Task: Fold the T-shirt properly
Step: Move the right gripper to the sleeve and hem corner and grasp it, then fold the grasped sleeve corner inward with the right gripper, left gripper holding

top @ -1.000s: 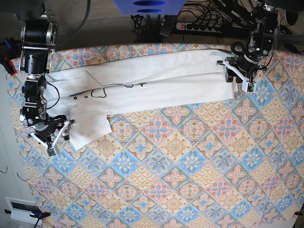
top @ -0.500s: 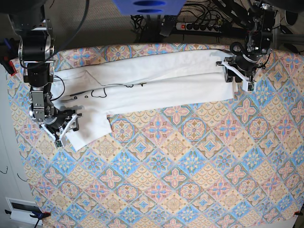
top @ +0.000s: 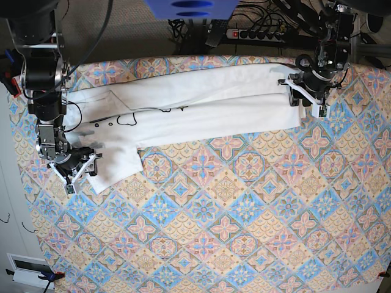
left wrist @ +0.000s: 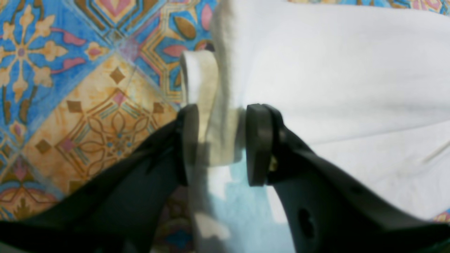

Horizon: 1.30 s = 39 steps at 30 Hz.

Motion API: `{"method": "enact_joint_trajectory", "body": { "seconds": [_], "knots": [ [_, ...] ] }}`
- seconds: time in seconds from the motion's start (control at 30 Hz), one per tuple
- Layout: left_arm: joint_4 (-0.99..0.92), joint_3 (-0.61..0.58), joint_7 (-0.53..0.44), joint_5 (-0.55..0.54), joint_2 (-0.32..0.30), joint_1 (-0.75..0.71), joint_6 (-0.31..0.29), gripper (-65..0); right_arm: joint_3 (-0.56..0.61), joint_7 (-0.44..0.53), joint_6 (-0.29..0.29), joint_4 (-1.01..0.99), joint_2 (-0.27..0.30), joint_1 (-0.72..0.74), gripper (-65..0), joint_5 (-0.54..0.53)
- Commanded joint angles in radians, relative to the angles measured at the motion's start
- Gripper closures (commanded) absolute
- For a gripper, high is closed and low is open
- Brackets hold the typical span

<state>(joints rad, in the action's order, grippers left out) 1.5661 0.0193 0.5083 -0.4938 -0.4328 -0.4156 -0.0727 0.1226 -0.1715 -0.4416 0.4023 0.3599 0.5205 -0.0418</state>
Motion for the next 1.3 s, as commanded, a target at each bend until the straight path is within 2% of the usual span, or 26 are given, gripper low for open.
{"method": "enact_joint_trajectory", "body": {
  "seconds": [0.0, 0.17, 0.33, 0.53, 0.6, 0.7, 0.83, 0.87, 0.97, 1.1, 1.27],
  "knots": [
    [0.015, 0.005, -0.017, -0.004, -0.014, 0.001, -0.002, -22.3, -0.004, 0.019, -0.003, 0.001, 0.015, 0.023, -29.6, -0.008],
    [0.015, 0.005, -0.017, -0.004, -0.014, 0.001, -0.002, -22.3, -0.002, 0.037, -0.003, -0.018, 0.011, 0.023, -29.6, -0.007],
    [0.015, 0.005, -0.017, -0.004, -0.014, 0.001, -0.002, -22.3, -0.001, 0.076, -0.003, -0.023, -0.052, 0.016, -29.4, -0.007],
    [0.015, 0.005, -0.017, -0.004, -0.014, -0.013, -0.002, -22.3, 0.012, 0.074, -0.003, -0.023, -0.055, 0.014, -29.0, 0.004],
    [0.015, 0.005, -0.017, -0.004, -0.014, -0.013, -0.002, -22.3, 0.07, 0.074, -0.003, -0.023, -0.055, 0.014, -26.3, 0.041],
    [0.015, 0.005, -0.017, -0.004, -0.016, -0.013, -0.002, -22.3, 0.165, 0.074, -0.003, -0.023, -0.055, 0.014, -16.1, 0.109],
    [0.015, 0.005, -0.017, -0.004, -0.014, -0.015, -0.002, -22.3, 0.159, 0.074, -0.003, -0.016, -0.058, -0.015, -1.5, 0.13],
    [0.015, 0.005, -0.017, -0.004, -0.014, -0.015, -0.002, -22.3, 0.154, 0.074, -0.003, -0.016, -0.066, -0.016, 0.0, 0.13],
    [0.015, 0.005, -0.017, -0.004, -0.014, -0.012, -0.002, -22.3, 0.157, 0.073, -0.003, -0.013, -0.104, -0.02, -0.7, 0.13],
    [0.015, 0.005, -0.017, -0.004, -0.014, -0.009, -0.002, -22.3, 0.159, 0.068, -0.003, 0.068, -0.1, -0.026, -0.5, 0.132],
    [0.015, 0.006, -0.017, -0.004, -0.018, -0.009, -0.002, -22.3, 0.157, -0.09, -0.006, 0.356, -0.1, -0.168, -0.5, 0.132]
  ]
}}
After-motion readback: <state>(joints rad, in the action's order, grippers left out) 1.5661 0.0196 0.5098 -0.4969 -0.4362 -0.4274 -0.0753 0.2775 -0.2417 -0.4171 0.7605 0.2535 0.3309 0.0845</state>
